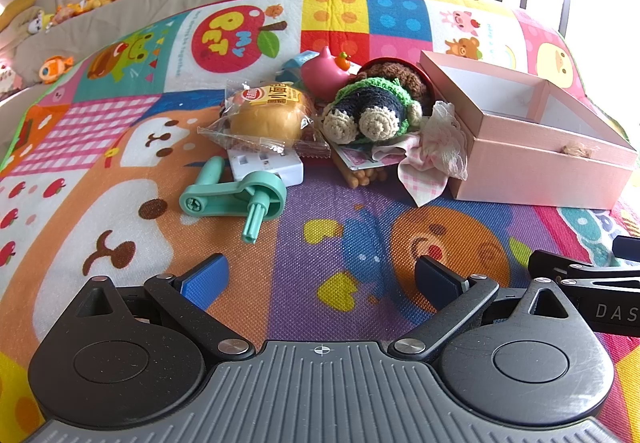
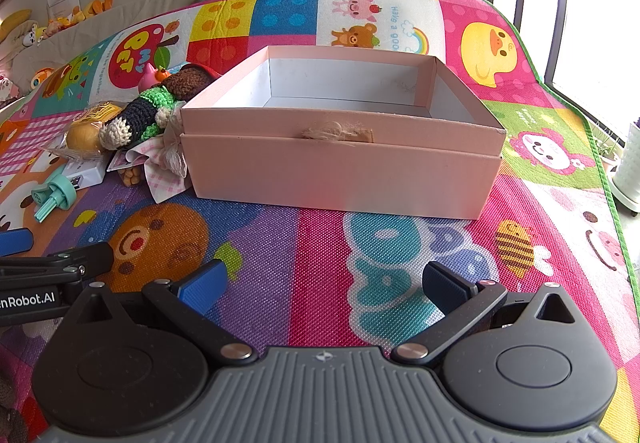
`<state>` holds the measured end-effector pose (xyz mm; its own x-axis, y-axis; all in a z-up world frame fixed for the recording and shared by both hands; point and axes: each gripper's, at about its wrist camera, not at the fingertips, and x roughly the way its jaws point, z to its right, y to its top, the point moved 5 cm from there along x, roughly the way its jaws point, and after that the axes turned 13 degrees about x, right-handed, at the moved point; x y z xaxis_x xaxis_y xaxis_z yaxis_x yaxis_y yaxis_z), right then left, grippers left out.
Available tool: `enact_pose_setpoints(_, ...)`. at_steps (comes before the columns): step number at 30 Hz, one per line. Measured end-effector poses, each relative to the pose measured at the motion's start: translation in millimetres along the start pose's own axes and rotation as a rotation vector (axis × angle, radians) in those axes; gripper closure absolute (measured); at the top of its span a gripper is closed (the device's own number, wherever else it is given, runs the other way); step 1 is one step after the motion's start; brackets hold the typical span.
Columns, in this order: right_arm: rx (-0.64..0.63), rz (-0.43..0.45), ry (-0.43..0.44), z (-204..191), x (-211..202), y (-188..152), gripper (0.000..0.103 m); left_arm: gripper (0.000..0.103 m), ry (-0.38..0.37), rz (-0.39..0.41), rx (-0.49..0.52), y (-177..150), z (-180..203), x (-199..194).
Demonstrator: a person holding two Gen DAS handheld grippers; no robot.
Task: Organize objects
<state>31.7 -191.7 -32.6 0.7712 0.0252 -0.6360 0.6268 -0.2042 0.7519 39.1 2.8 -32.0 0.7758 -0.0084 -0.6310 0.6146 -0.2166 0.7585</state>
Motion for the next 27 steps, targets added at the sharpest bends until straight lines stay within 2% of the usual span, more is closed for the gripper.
enact_pose_setpoints(27, 0.005, 0.0, -0.001, -2.3, -1.1, -2.3, 0.0, 0.001, -0.011, 0.003, 0.042, 1.0, 6.5, 0.8)
